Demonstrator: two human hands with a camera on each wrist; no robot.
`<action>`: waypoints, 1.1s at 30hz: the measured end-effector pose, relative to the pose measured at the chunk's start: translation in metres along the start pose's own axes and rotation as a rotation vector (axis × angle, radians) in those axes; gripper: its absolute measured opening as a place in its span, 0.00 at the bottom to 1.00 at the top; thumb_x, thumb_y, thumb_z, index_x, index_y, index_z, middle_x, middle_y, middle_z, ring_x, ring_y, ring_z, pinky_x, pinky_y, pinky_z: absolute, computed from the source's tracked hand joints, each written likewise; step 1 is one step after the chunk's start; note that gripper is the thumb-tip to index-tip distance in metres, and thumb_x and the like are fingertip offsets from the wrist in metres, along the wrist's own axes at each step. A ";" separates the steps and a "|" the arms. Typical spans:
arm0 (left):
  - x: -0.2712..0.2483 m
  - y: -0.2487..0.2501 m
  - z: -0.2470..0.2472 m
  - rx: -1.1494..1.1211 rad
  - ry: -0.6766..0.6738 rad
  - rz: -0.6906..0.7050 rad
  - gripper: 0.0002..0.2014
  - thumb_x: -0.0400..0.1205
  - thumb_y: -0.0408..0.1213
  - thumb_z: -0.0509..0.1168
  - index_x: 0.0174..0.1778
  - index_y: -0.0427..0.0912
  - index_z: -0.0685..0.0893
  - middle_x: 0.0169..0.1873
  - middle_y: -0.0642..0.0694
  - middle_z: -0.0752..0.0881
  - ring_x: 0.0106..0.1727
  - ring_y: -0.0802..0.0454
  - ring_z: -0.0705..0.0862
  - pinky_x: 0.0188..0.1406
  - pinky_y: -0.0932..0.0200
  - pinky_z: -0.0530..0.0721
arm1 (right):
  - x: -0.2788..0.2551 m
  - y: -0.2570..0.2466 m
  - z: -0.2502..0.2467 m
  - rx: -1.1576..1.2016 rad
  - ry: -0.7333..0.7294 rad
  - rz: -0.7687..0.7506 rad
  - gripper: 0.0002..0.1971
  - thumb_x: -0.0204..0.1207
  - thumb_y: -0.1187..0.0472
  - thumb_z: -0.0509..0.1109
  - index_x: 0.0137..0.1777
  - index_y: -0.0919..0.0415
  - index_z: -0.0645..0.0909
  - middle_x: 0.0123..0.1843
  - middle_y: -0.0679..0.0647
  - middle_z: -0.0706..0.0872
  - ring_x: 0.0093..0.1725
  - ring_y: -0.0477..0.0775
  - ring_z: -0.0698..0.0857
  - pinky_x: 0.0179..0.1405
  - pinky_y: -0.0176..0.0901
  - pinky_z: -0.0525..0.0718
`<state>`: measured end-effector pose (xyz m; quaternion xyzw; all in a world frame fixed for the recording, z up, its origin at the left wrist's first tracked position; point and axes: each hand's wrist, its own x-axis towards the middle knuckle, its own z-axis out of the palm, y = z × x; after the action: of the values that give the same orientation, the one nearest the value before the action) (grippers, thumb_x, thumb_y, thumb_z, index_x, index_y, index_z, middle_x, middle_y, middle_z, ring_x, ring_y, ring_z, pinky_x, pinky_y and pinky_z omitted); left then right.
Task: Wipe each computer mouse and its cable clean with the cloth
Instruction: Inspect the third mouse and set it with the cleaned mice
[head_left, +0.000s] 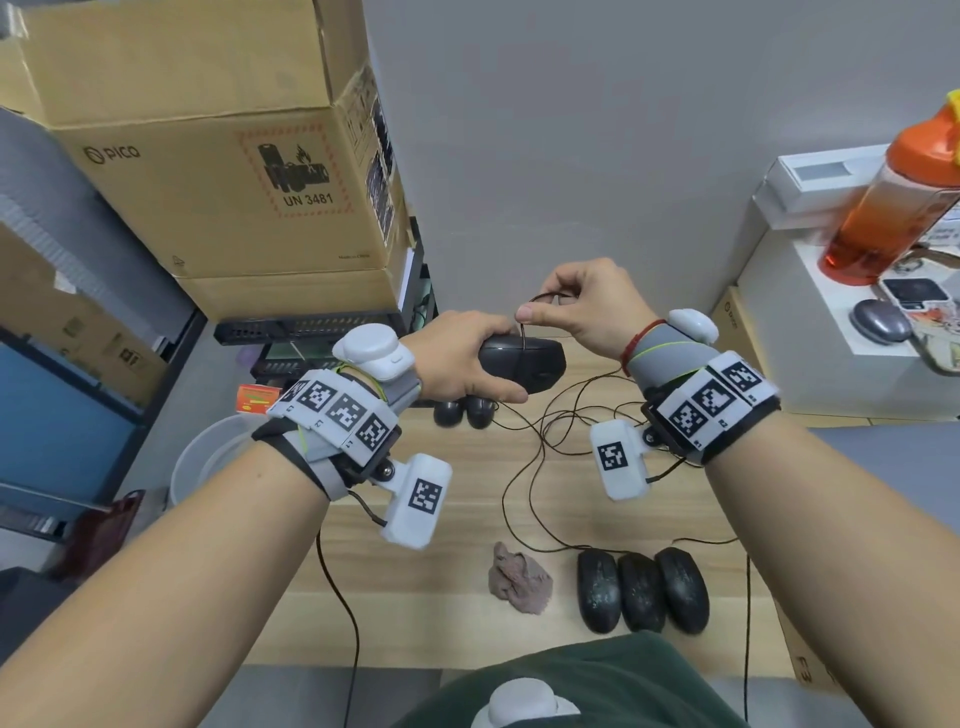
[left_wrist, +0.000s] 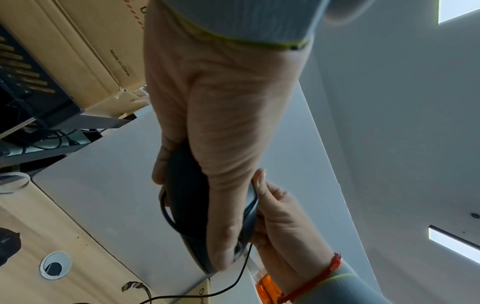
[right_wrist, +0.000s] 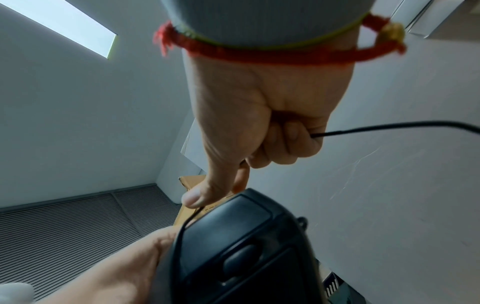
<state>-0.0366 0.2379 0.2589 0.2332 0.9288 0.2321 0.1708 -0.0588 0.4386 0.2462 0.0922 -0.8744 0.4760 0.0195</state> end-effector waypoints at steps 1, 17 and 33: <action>-0.001 0.002 -0.001 0.001 -0.006 0.006 0.21 0.69 0.56 0.82 0.49 0.52 0.83 0.40 0.54 0.86 0.43 0.57 0.85 0.42 0.59 0.82 | 0.000 -0.002 0.001 -0.004 -0.003 -0.005 0.15 0.63 0.47 0.85 0.35 0.56 0.86 0.19 0.36 0.77 0.24 0.38 0.72 0.29 0.29 0.71; 0.008 -0.003 -0.007 -0.488 0.375 0.005 0.20 0.76 0.46 0.81 0.52 0.47 0.76 0.39 0.56 0.85 0.36 0.63 0.81 0.41 0.61 0.77 | -0.020 0.005 0.022 0.031 -0.238 0.045 0.15 0.86 0.56 0.63 0.40 0.55 0.88 0.23 0.41 0.77 0.23 0.36 0.74 0.25 0.28 0.70; 0.005 -0.021 0.003 -0.036 0.022 -0.076 0.19 0.74 0.54 0.79 0.42 0.55 0.74 0.41 0.55 0.81 0.41 0.56 0.80 0.39 0.60 0.75 | -0.015 -0.012 0.001 0.030 -0.271 -0.066 0.13 0.82 0.54 0.71 0.38 0.59 0.88 0.27 0.44 0.82 0.29 0.39 0.75 0.36 0.33 0.73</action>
<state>-0.0468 0.2252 0.2450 0.1922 0.9344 0.2447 0.1734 -0.0413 0.4331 0.2538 0.1847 -0.8582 0.4715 -0.0847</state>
